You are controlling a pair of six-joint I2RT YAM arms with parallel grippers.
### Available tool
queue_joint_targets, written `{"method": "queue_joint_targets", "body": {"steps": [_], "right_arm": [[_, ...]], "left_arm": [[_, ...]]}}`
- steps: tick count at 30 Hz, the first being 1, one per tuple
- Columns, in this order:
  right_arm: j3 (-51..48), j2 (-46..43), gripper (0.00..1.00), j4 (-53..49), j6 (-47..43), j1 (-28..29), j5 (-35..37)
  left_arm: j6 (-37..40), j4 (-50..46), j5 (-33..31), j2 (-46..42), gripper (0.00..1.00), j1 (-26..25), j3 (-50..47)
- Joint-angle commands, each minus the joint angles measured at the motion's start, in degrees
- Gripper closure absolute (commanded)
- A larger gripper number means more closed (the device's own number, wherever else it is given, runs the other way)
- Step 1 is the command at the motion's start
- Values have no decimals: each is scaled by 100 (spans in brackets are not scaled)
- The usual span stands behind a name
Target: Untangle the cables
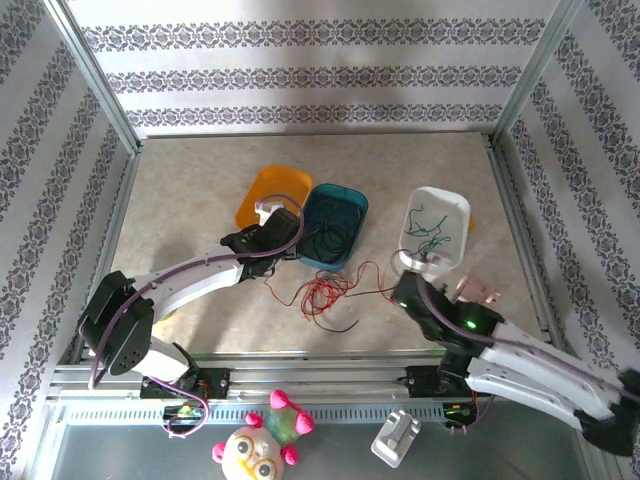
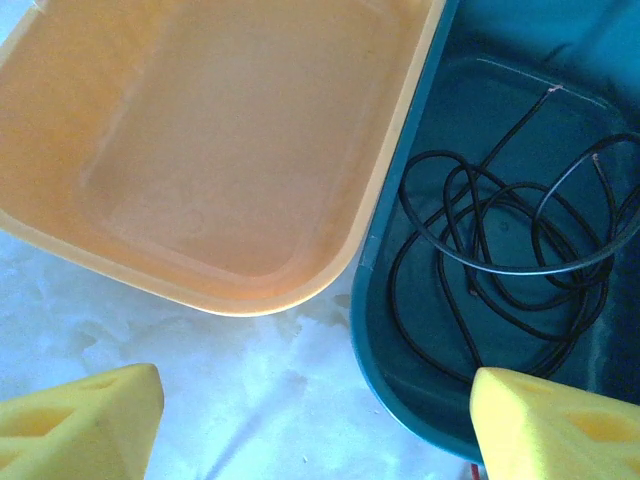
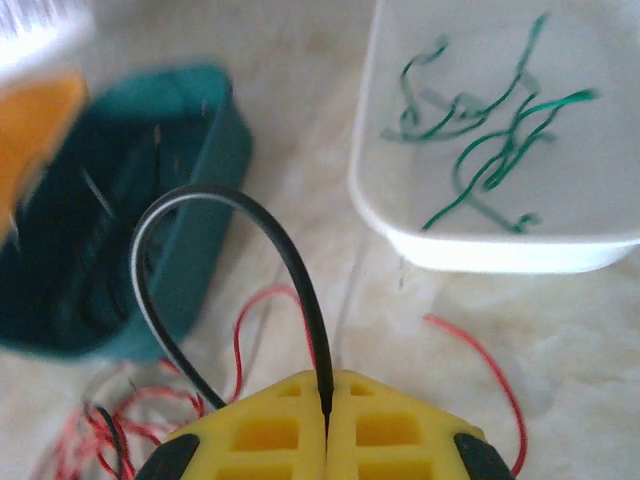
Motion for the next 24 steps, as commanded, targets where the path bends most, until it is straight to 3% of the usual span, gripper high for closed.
{"method": "queue_joint_targets", "body": {"steps": [1, 5, 8, 11, 16, 24], "right_arm": [[-394, -1310, 96, -750, 1280, -51, 1059], [-636, -2668, 96, -584, 1195, -93, 1340], [-695, -3189, 96, -113, 589, -102, 1217], [-479, -2785, 96, 712, -633, -112, 583], [155, -1449, 99, 1793, -1836, -129, -759], [2123, 836, 100, 2435, -3511, -346, -2022]], "left_arm": [[-140, -207, -132, -117, 19, -77, -59], [-169, -175, -120, -77, 19, -77, -55], [-178, -155, -107, -31, 19, -77, -39], [-186, -105, -34, 6, 19, -77, -33], [205, 291, 444, 46, 19, -86, -84], [272, 678, 424, -256, 19, -95, -370]]}}
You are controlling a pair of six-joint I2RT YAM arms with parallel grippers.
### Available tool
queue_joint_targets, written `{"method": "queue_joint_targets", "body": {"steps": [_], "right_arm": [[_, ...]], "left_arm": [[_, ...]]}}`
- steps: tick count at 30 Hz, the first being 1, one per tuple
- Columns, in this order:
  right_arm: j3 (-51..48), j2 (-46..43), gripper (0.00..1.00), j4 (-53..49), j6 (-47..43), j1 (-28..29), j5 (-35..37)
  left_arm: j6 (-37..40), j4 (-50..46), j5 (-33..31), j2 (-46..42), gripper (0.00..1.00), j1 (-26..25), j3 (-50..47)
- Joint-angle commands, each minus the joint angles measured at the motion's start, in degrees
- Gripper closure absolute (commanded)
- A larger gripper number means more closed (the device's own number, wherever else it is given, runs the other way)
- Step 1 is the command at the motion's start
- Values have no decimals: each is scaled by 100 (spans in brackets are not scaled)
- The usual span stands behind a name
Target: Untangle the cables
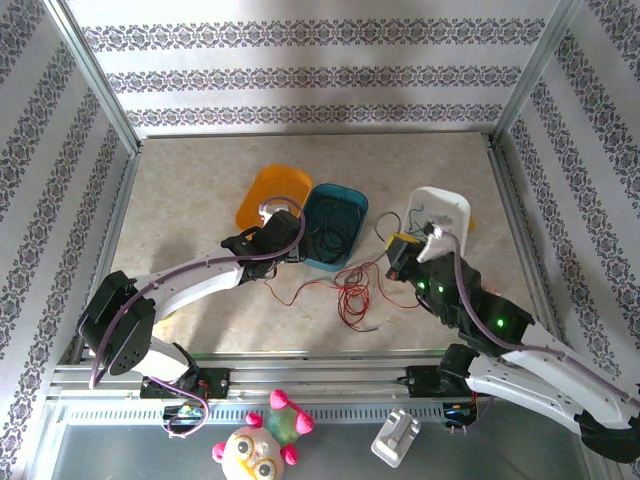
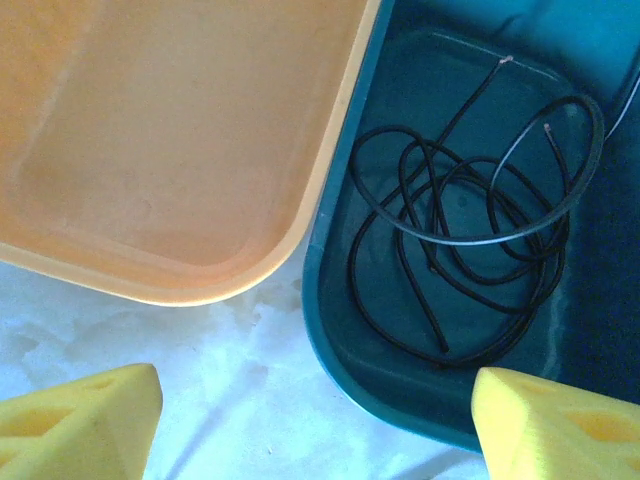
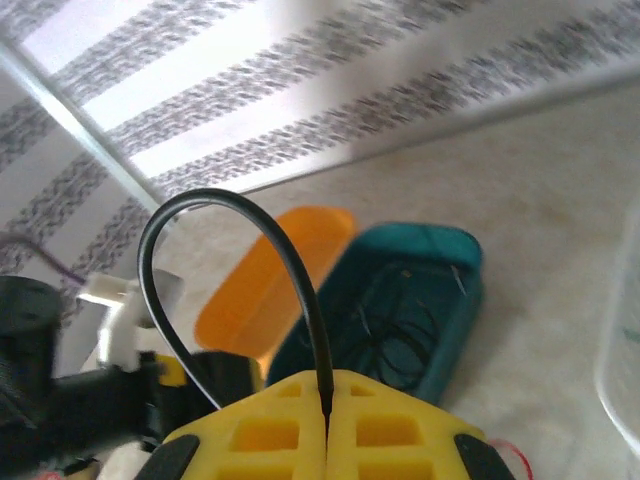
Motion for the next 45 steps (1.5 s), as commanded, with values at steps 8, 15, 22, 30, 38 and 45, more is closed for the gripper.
{"method": "queue_joint_targets", "body": {"steps": [8, 15, 22, 30, 38, 45], "right_arm": [[1804, 1419, 100, 976, -928, -2057, -2247], [2025, 2352, 100, 1959, -43, -3221, -3584], [2443, 3366, 100, 2431, 246, -3405, -4042], [2419, 3790, 99, 2227, 129, -3338, -3725], [1634, 4503, 97, 1977, -109, -2840, -3223], [1700, 5586, 78, 1352, -33, -2474, -3052]], "left_arm": [[-186, 190, -408, -654, 19, -75, -524], [-277, -18, -726, -887, 19, -75, -665], [-326, -11, -739, -833, 18, -72, -628], [-289, -27, -718, -852, 18, -75, -631], [-201, -9, -711, -883, 18, -75, -620], [91, 58, -519, -914, 18, -75, -589]]}}
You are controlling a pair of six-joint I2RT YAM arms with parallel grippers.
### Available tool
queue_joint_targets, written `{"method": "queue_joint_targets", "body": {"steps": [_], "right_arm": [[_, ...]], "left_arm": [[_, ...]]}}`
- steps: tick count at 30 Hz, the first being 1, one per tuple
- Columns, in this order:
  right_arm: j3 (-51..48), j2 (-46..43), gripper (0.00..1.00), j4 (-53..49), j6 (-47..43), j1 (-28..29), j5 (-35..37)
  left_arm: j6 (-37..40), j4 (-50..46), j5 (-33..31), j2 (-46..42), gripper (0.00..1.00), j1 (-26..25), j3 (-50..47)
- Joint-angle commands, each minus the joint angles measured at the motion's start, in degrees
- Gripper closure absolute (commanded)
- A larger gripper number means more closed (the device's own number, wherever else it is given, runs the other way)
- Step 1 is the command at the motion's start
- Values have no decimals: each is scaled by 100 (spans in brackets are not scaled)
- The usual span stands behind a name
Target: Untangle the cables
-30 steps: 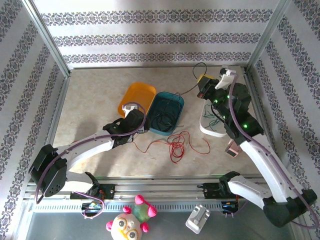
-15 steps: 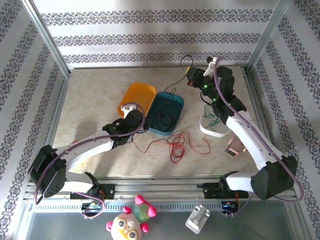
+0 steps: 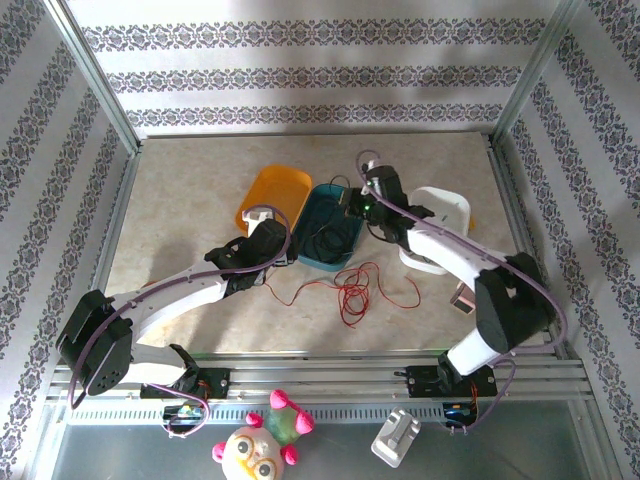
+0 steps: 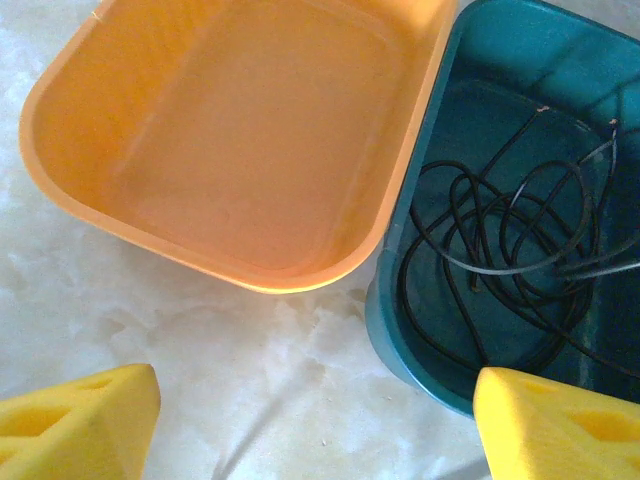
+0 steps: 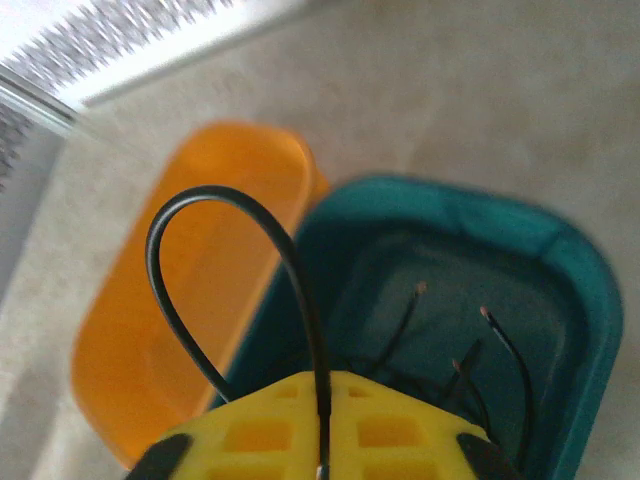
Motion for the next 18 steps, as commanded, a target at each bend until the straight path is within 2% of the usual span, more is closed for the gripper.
{"method": "queue_joint_targets", "body": {"steps": [1, 4, 8, 13, 18], "right_arm": [[203, 367, 70, -463, -47, 86, 9], [578, 609, 62, -1123, -147, 88, -4], [478, 214, 58, -1231, -203, 46, 339], [-82, -905, 57, -1206, -184, 9, 904], [-955, -2218, 55, -1217, 53, -46, 1422]], "left_arm": [[301, -36, 98, -135, 18, -67, 6], [473, 55, 267, -228, 18, -75, -50], [809, 336, 674, -371, 18, -122, -189], [1571, 822, 1812, -292, 18, -389, -287], [2591, 699, 2821, 123, 18, -930, -121]]}}
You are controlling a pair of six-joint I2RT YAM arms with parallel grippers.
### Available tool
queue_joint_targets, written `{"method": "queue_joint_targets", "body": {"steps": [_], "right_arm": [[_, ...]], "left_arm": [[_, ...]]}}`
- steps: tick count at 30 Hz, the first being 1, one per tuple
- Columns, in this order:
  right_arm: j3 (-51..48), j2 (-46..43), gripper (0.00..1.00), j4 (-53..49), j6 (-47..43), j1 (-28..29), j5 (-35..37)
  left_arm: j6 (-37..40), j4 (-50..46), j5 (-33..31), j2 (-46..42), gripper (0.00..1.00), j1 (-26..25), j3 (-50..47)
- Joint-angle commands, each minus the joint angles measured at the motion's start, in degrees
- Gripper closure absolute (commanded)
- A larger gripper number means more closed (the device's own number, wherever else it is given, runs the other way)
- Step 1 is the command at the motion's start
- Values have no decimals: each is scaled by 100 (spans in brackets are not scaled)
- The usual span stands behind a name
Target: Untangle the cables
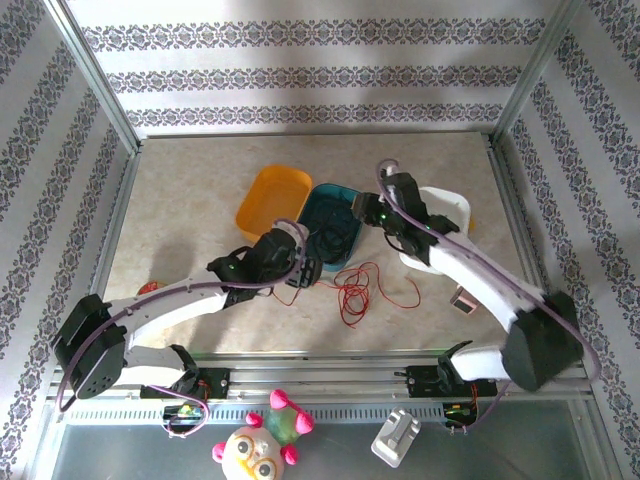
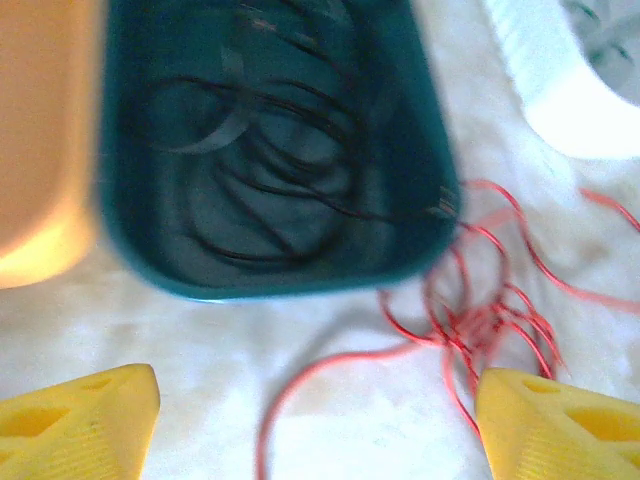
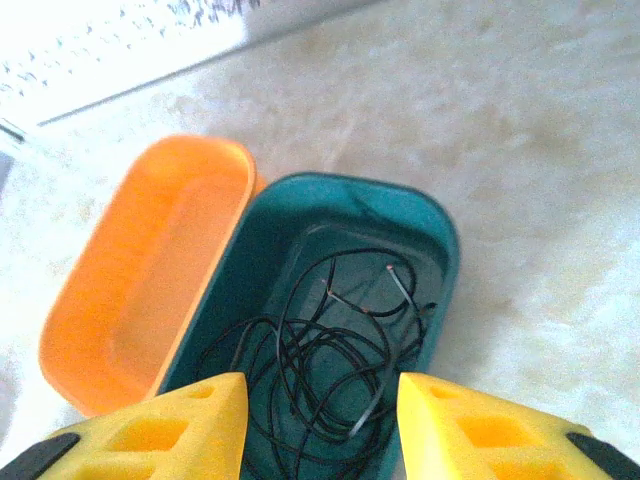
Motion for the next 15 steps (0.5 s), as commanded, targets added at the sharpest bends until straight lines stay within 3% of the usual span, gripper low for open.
{"method": "queue_joint_targets", "body": {"steps": [1, 6, 11, 15], "right_arm": [[-626, -644, 55, -123, 203, -95, 507], [-1230, -1419, 55, -345, 440, -110, 286], [-1472, -1791, 55, -785, 527, -88, 250], [-1607, -1993, 55, -901, 593, -116, 263]], "left_arm": [[980, 6, 1009, 354, 18, -342, 173], [1163, -221, 1134, 928, 18, -567, 429], [1095, -437, -20, 868, 18, -565, 358], [1351, -1386, -322, 865, 17, -557, 460]]}}
